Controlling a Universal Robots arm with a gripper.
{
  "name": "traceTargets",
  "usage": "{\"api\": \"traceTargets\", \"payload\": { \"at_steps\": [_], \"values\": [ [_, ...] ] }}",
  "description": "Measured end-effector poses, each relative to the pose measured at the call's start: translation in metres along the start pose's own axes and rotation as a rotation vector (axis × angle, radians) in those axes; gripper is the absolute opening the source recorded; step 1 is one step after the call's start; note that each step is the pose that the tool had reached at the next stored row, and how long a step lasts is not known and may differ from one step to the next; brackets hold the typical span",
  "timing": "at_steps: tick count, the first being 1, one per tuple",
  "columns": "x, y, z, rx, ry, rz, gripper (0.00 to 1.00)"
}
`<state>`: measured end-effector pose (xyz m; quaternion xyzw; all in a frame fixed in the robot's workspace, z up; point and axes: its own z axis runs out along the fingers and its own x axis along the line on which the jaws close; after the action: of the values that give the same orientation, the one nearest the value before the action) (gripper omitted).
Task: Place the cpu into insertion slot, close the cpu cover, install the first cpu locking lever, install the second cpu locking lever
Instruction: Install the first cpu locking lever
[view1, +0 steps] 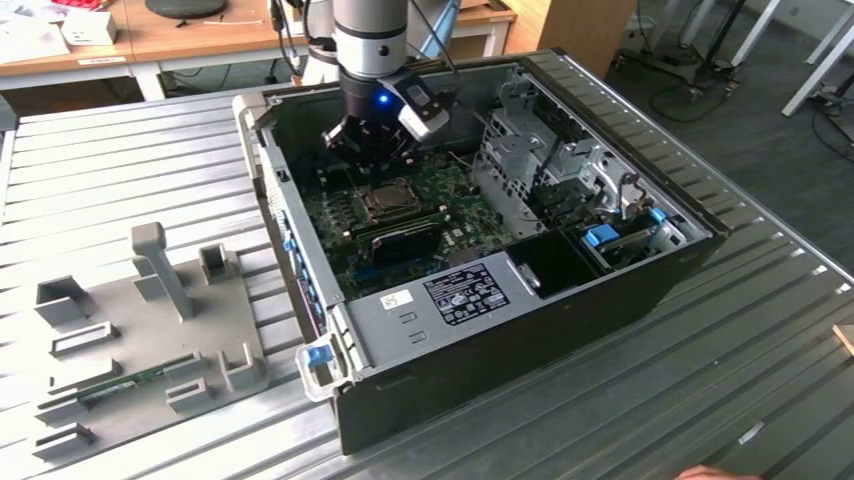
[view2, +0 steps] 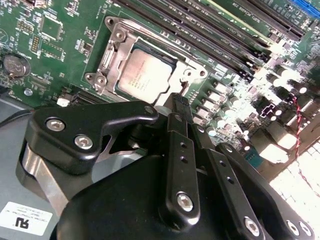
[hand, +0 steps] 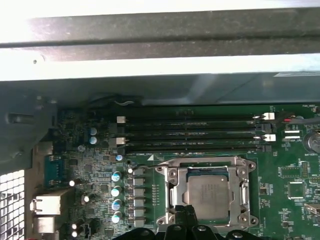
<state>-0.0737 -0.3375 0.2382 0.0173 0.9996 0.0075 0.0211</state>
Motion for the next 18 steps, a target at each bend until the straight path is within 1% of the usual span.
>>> {"api": "traceTargets", "payload": {
  "at_steps": [8,14,16,18],
  "values": [
    [0.0011,-0.0001,-0.0001,0.0,-0.0001,0.0,0.1],
    [0.0067,-0.0003,-0.0003,0.0,-0.0009,0.0,0.1],
    [0.0073,-0.0003,-0.0006,0.0002,-0.0008,0.0,0.1],
    [0.0072,-0.0003,-0.0024,0.0,-0.0009,0.0,0.1]
  ]
}}
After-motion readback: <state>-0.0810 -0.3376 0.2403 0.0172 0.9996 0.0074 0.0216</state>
